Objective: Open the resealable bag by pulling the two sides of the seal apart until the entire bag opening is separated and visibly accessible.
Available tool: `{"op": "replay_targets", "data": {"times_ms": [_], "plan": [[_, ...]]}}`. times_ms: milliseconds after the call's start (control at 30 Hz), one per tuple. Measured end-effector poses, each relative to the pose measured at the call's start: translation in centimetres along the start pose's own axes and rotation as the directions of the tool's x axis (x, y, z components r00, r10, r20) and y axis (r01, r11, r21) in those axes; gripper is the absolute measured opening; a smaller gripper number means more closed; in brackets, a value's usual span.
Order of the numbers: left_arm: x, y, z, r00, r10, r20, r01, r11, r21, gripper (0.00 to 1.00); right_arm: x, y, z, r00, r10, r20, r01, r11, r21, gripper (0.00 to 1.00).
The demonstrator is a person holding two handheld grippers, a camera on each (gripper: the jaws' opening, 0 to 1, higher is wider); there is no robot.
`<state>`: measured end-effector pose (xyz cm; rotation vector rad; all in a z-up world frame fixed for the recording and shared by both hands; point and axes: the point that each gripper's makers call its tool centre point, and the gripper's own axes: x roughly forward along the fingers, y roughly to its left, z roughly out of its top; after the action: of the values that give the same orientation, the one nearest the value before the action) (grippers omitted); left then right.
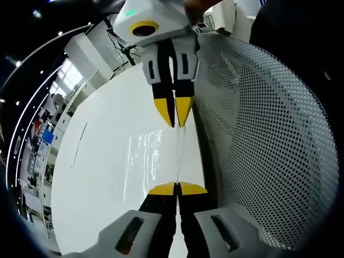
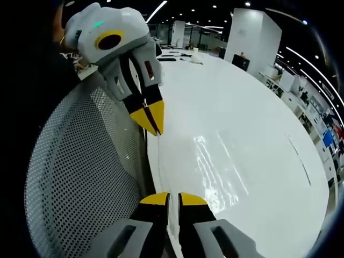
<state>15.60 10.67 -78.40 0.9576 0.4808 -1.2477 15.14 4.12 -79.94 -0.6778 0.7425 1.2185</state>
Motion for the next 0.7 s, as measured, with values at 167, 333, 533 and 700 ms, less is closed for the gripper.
{"op": "replay_targets", "data": {"times_ms": [167, 333, 533, 700], "plan": [[-0.1, 0.2, 0.2, 1.000, 0.006, 0.007, -0.006, 1.000, 0.005, 0.00, 0.4, 0.0, 0.3, 1.000, 0.000, 0.000, 0.000, 1.000, -0.007, 0.02], [-0.2, 0.4, 0.6, 1.000, 0.011, 0.019, -0.011, 1.000, 0.000, 0.00, 1.0, -0.1, 0.6, 1.000, -0.005, 0.004, 0.005, 1.000, -0.011, 0.02], [-0.3, 0.6, 0.5, 1.000, 0.018, 0.014, -0.019, 1.000, 0.010, 0.00, 1.1, -0.3, 1.0, 1.000, -0.009, 0.011, 0.009, 1.000, -0.021, 0.00], [-0.3, 0.8, 0.6, 0.999, 0.031, 0.028, -0.031, 1.000, -0.004, 0.00, 0.9, -0.6, 1.2, 1.000, -0.018, 0.007, 0.019, 0.999, -0.036, 0.00]]}}
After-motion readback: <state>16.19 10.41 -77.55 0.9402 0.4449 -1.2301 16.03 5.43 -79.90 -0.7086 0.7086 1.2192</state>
